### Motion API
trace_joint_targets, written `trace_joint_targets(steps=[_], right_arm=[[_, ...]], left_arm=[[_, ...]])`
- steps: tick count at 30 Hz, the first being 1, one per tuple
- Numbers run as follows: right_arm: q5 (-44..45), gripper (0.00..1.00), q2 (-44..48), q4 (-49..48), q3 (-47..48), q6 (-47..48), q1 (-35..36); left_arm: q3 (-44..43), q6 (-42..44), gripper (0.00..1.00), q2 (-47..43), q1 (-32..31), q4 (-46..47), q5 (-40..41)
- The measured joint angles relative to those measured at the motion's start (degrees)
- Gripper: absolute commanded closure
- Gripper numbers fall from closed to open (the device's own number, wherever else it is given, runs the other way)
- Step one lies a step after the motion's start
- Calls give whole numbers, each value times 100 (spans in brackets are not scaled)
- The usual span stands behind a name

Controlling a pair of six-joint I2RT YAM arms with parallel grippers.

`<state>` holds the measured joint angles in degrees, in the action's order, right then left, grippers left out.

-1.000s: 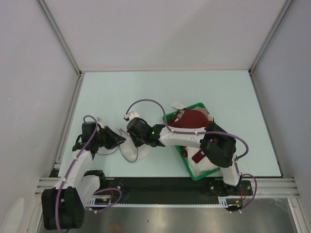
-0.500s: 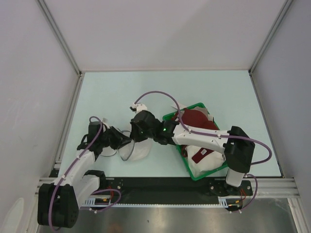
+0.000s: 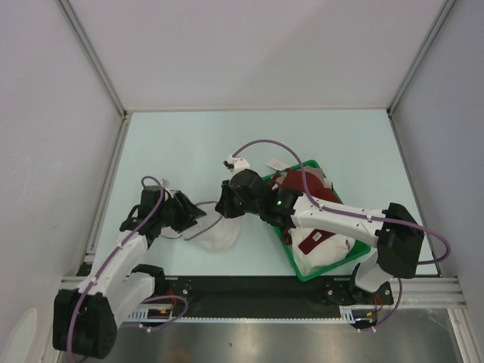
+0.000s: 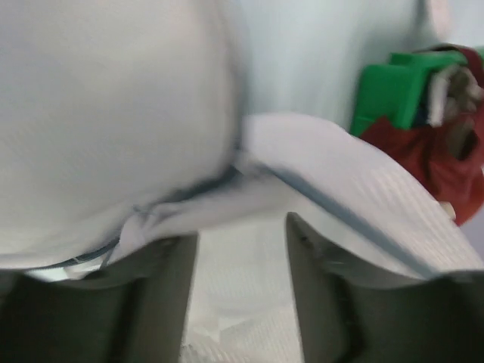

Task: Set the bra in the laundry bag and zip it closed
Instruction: Adjust the laundry bag at the center of the board.

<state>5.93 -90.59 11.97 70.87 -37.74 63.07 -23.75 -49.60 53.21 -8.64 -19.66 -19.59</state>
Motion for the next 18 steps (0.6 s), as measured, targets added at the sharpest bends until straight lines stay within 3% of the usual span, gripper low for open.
trace_joint_targets(steps=[6, 8, 10, 18], right_arm=[[-177, 100, 20, -142, -531, -2, -258], [-302, 100, 68, -219, -688, -2, -345], [-444, 100, 142, -282, -798, 7, -415], [-782, 100, 713, -503, -1165, 22, -649]], left_arm=[[-737, 382, 36, -960, -186, -708, 304], [-859, 483, 27, -1023, -184, -938, 476], [-868, 518, 26, -992, -166, -1126, 656], [-378, 0, 27, -638, 688, -1598, 807]])
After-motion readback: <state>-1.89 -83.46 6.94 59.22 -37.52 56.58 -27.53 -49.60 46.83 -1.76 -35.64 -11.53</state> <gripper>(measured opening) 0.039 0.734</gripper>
